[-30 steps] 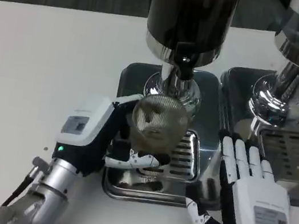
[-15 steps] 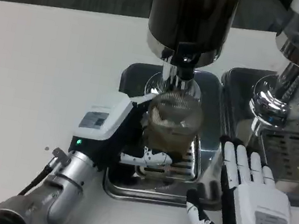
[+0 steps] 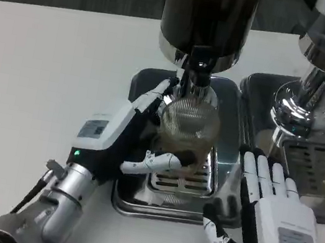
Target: Grasp the cup under the faucet to collect the drink, then remove the cup.
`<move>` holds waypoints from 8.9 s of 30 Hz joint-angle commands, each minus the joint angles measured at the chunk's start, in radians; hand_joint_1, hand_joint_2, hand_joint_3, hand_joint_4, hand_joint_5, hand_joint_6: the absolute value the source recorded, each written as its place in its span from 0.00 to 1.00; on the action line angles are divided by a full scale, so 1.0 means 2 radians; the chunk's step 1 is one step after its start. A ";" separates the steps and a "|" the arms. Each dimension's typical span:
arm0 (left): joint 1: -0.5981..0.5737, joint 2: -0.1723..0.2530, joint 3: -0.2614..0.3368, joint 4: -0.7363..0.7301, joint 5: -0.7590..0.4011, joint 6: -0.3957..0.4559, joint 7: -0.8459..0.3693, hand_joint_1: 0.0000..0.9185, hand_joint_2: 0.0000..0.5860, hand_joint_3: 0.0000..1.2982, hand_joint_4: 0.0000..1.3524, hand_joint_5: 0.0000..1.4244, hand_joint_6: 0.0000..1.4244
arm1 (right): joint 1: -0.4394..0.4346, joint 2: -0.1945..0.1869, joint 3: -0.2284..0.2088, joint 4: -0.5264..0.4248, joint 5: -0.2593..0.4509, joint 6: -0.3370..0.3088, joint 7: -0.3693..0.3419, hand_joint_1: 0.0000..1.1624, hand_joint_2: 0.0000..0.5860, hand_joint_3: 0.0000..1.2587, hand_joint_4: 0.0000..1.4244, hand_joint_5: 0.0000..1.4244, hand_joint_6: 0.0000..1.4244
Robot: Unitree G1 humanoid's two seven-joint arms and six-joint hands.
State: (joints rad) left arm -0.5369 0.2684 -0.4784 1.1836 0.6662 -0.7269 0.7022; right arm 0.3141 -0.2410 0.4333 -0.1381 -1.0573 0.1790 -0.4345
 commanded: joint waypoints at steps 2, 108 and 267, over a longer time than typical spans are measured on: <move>0.025 0.016 0.034 -0.022 -0.039 -0.034 -0.026 0.00 0.00 0.02 0.06 0.28 0.22 | -0.007 -0.004 -0.011 0.005 0.014 -0.009 0.001 0.35 0.71 0.00 0.00 0.00 0.04; 0.146 0.086 0.163 -0.422 -0.200 -0.149 -0.471 0.00 0.01 0.11 0.06 0.20 0.19 | -0.138 -0.004 -0.105 0.137 0.296 -0.164 0.116 0.44 0.37 0.00 0.00 0.00 0.04; 0.254 0.107 0.232 -0.261 -0.114 -0.081 -0.203 0.00 0.36 0.11 0.03 0.16 0.09 | -0.243 0.087 -0.115 0.342 0.329 -0.341 0.017 0.88 0.13 0.55 0.54 0.53 0.57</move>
State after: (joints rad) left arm -0.0147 0.4862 -0.0051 0.6497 0.4429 -0.8876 0.3101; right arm -0.1887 -0.0651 0.2139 0.6150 -0.4067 -0.4984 -0.4034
